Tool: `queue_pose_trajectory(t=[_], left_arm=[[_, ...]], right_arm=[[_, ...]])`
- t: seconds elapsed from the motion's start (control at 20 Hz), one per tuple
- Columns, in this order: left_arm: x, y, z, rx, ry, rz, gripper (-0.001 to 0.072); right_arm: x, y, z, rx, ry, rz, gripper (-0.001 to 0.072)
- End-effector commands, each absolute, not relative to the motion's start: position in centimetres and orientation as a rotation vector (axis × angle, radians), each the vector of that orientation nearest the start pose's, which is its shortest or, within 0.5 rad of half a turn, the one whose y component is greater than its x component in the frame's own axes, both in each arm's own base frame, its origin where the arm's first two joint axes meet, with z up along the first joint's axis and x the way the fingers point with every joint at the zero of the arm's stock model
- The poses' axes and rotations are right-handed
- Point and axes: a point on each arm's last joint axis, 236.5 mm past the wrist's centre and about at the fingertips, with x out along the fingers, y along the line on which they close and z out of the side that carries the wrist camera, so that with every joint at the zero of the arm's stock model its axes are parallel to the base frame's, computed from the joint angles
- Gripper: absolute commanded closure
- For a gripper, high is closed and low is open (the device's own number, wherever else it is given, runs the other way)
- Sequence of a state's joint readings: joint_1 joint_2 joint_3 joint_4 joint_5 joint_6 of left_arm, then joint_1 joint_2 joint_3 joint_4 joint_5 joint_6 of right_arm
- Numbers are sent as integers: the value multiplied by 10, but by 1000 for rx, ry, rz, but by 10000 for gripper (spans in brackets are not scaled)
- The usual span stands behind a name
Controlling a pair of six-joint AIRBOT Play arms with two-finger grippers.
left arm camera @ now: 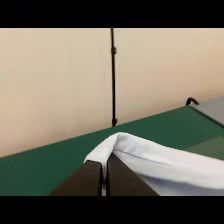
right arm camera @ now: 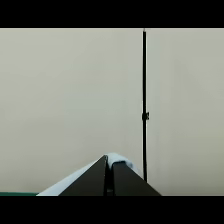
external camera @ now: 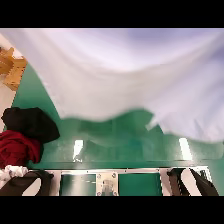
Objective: Fold the shirts.
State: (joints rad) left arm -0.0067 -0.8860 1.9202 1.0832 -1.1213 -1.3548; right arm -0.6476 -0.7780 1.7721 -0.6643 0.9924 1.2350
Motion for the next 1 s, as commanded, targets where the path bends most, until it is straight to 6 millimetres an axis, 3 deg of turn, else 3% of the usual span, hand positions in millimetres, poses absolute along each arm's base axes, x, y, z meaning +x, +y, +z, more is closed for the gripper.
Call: queue_pose_trajectory(t=[0.0,0.15,0.25,0.35,0.45,0.55,0.6,0.7,0.8,0.95], left_arm=[[355,-87,413,-66,281,-367,684],[431,-106,291,-128,542,-443,684],[473,-122,209,-196,692,-508,684],[510,-127,128,-253,823,-511,684],[536,-127,54,-302,913,-490,684],[559,-125,5,-353,934,-455,683],[573,-124,-6,-381,916,-432,684],[596,-119,-7,-411,857,-399,684],[616,-113,12,-406,774,-374,684],[632,-110,45,-391,688,-373,684]], right_arm=[[331,-42,446,286,23,106,690],[406,-40,305,434,302,172,690],[449,-42,212,535,452,147,690],[483,-53,132,617,586,105,690],[508,-66,66,692,683,63,690],[531,-76,18,734,750,44,690],[542,-80,3,748,766,40,690],[567,-83,-6,796,753,55,691],[591,-88,5,827,700,74,690],[615,-98,39,786,618,99,690]])
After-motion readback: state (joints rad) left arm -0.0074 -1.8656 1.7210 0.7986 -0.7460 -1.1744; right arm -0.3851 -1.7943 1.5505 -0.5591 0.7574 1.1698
